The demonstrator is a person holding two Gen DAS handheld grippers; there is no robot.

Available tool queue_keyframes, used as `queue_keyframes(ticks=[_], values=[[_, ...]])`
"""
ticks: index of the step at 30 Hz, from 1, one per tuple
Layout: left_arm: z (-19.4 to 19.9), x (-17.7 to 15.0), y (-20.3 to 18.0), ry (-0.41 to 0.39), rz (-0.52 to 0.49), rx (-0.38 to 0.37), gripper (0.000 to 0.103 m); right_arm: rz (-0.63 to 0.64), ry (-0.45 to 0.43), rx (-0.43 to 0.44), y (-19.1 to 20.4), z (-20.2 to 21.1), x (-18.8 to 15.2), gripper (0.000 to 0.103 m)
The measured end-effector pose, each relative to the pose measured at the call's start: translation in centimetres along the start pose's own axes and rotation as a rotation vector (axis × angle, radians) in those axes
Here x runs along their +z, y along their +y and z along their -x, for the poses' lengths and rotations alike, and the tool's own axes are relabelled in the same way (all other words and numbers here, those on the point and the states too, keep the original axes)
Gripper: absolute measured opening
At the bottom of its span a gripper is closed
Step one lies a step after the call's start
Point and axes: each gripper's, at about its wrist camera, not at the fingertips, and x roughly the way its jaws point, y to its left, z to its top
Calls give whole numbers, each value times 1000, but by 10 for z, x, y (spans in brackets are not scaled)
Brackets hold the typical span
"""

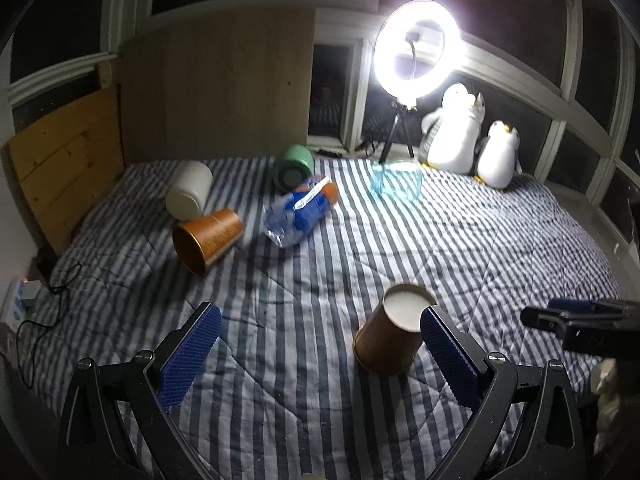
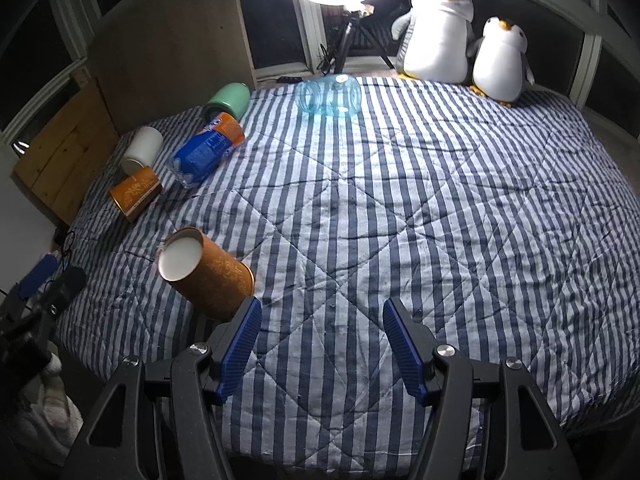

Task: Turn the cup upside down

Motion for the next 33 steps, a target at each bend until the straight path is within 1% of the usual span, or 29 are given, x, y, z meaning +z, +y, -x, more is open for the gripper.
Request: queue_keyframes(ticks=[14,17,23,33], values=[[50,50,6,-131,3,56,101,36,-153,-29,26,45,18,59],[57,56,7,-147,0,72,101,44,-175,-35,31,52,22,59],[68,67,11,-150,11,79,101,47,-207,-33,37,60,28,59],[79,81,13,-174,7,102,101,37,-279,-37,40,80,40,59]])
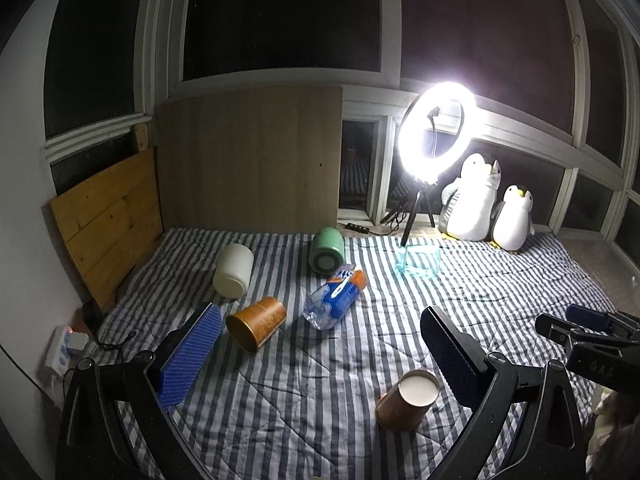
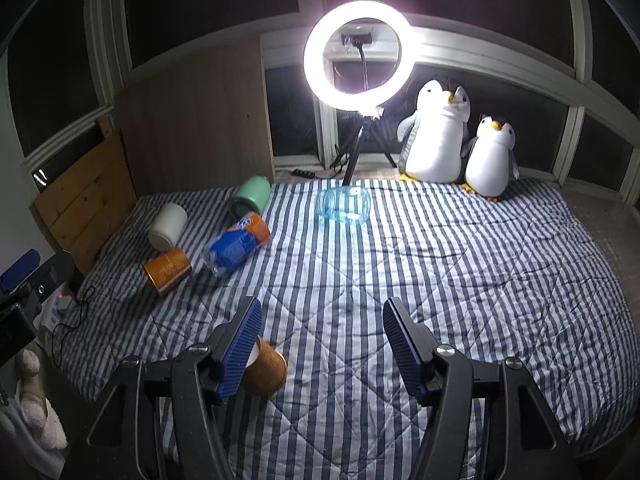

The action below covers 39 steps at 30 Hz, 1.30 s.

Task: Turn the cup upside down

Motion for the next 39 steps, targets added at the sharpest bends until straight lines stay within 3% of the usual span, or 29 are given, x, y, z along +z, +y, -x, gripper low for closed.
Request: queue_keyframes(ticks=[19,39], values=[[16,23,-5,-57,-15,-1,101,1,-154,-54,8,38,23,59],[6,16,-11,-21,-17,-3,101,1,-138,-59,9,32,19,60]])
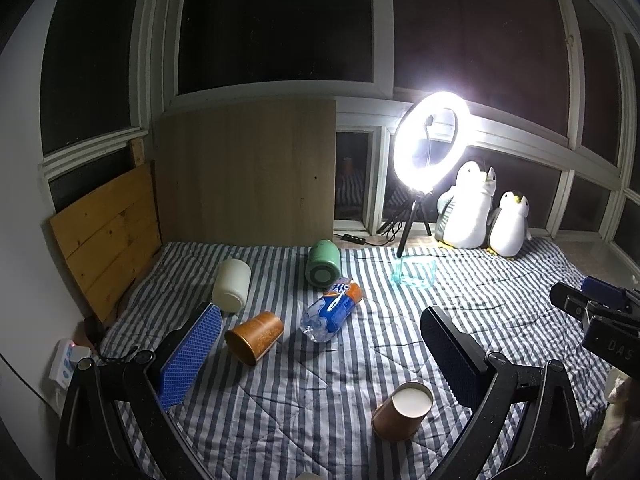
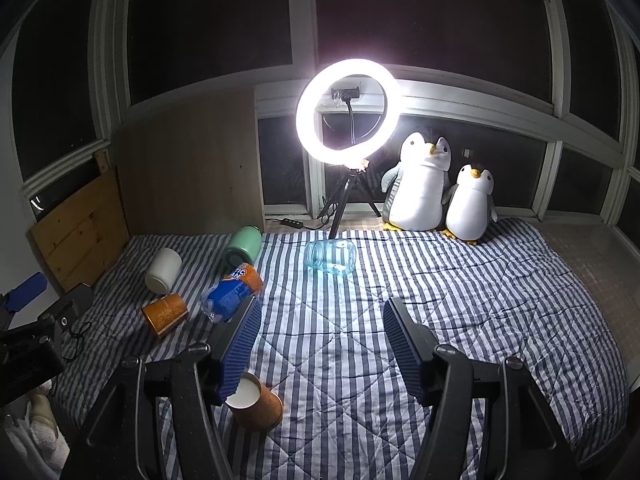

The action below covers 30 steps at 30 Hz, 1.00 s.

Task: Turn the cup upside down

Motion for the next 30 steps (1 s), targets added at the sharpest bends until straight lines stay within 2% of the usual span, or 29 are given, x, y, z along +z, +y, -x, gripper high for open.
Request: queue_keyframes(ticks=[30], values=[[-7,-5,3,24,8,-1,101,0,49,-1,-1,-13,-13,60]])
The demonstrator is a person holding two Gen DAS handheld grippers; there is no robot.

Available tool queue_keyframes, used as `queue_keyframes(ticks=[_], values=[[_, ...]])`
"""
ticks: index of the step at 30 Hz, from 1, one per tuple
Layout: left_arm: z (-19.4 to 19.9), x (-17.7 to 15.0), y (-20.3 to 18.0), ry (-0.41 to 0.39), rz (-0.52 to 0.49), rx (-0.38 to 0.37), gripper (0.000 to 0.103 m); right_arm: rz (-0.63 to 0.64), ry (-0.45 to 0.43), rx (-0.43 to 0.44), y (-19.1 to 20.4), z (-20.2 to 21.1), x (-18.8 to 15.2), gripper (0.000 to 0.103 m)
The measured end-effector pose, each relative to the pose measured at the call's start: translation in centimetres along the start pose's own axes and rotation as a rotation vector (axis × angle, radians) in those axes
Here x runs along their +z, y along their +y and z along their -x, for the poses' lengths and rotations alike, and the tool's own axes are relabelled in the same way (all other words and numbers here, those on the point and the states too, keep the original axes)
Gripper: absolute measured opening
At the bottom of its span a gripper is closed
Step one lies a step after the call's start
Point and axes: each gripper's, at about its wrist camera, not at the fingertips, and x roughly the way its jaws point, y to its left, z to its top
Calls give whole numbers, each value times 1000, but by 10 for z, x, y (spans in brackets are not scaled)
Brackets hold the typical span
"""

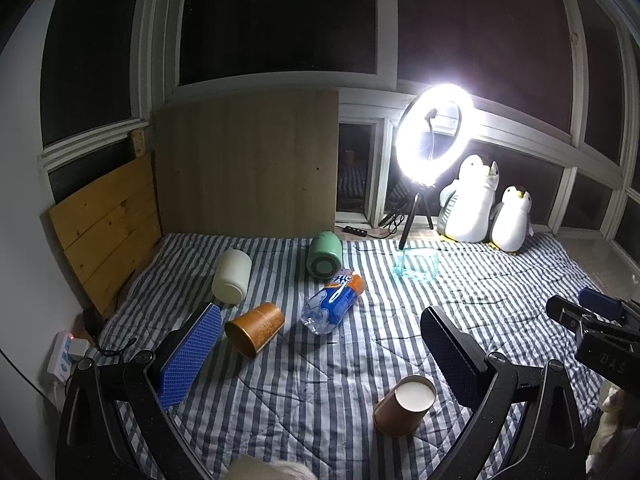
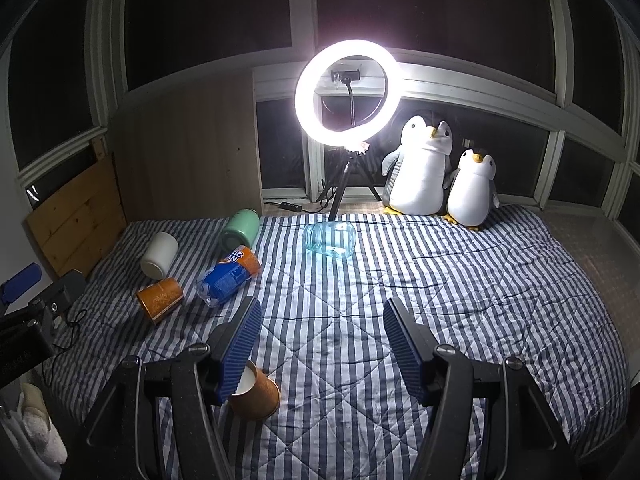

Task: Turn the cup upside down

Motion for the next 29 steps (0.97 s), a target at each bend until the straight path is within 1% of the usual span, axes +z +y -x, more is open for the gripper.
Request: queue_keyframes(ticks=[13,29], values=[[7,0,-2,-7,-2,4,101,3,-2,0,2,3,1,60],[4,0,2,8,11,12,102,14,3,2,5,3,-1,60]])
